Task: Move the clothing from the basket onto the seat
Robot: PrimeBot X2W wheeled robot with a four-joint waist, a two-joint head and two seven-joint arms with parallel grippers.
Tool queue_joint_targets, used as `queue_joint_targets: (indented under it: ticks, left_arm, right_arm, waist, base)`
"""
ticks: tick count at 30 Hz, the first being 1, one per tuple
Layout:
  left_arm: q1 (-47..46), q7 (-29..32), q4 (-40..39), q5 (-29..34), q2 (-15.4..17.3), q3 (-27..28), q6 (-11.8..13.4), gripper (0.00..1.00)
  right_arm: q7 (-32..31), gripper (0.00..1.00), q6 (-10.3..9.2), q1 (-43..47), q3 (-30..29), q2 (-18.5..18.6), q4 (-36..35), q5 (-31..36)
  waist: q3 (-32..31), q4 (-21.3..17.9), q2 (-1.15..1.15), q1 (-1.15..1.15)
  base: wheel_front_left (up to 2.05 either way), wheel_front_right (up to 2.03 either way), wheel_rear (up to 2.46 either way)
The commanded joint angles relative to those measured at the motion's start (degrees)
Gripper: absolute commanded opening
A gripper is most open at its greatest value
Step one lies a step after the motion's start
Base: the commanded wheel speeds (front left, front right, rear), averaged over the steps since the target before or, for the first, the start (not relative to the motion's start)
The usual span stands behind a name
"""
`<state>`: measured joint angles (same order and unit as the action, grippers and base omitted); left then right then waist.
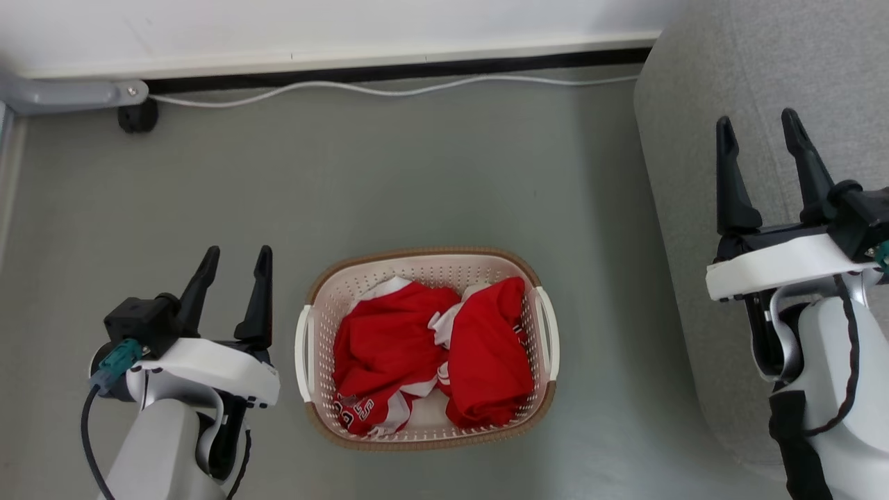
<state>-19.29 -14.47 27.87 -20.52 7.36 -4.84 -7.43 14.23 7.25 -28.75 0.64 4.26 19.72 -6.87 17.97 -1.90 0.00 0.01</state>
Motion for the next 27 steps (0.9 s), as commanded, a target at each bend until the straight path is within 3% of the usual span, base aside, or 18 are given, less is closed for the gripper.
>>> queue_joint_targets:
  ticks: [1, 11, 27]
  left_arm:
    - [-2.65, -0.52, -0.54, -0.63, 0.90, 0.48, -0.06, 1.00]
    - [-5.96, -0.52, 1.44, -3.33, -0.92, -5.43, -0.06, 1.00]
    - [-15.18, -0.52, 8.92, -11.20, -2.44, -26.89, -0.06, 1.00]
  right_arm:
    - [0.77, 1.00, 0.24, -2.25, 0.99, -0.34, -2.46, 0.53]
    - [0.77, 1.00, 0.24, -7.48, 1.91, -1.04, -6.26, 1.78]
    - [0.77, 1.00, 0.24, -14.42, 4.92, -1.36, -9.95, 0.72]
  waist:
    - [4.77, -0.13, 0.00, 0.00]
    - [14.38, -1.31, 0.00, 0.00]
    - [27.31, -3.89, 0.00, 0.00]
  base:
    - [0.00, 0.00, 0.00]
    - [0.00, 0.00, 0.00]
    - [0.00, 0.00, 0.00]
